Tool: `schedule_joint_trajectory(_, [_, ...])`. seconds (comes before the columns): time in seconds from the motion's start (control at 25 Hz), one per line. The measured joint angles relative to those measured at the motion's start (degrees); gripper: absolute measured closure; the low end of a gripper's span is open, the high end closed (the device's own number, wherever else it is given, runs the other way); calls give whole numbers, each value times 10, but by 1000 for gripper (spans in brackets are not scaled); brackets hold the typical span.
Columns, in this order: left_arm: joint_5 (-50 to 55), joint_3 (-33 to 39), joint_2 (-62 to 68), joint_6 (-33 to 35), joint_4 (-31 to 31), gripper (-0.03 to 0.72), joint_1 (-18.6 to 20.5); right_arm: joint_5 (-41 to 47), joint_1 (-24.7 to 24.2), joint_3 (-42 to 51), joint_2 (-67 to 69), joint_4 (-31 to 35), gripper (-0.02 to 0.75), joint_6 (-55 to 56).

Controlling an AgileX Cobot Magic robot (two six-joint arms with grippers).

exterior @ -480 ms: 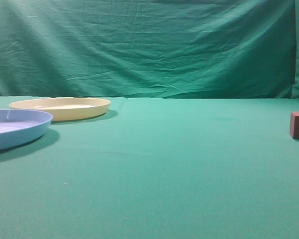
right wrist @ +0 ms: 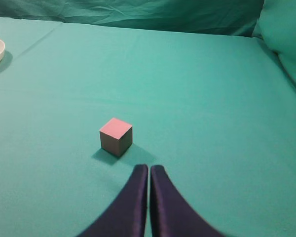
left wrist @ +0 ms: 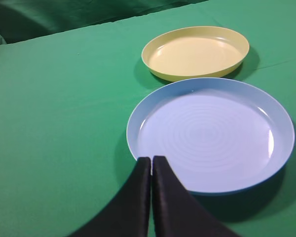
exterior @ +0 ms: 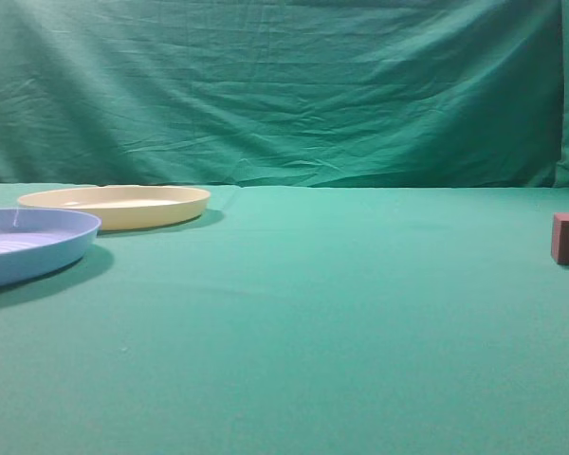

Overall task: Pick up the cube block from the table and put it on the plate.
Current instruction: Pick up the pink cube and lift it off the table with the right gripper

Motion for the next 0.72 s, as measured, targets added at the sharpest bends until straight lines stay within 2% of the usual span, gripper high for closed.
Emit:
schedule_joint_trajectory(0.32, [0,0,0,0,0,688,0,-15,0,0,0,0,738,-5])
schedule_joint_trajectory(0.52, [0,0,0,0,0,688,0,-141,0,0,0,92,738,13])
schedule_joint_trajectory(0.6, [0,0,0,0,0,688,0,-117,0,-7,0,121,738,15])
schedule_joint_trajectory(0.72, [0,0,0,0,0,688,0,-66,0,-52,31,129,738,6])
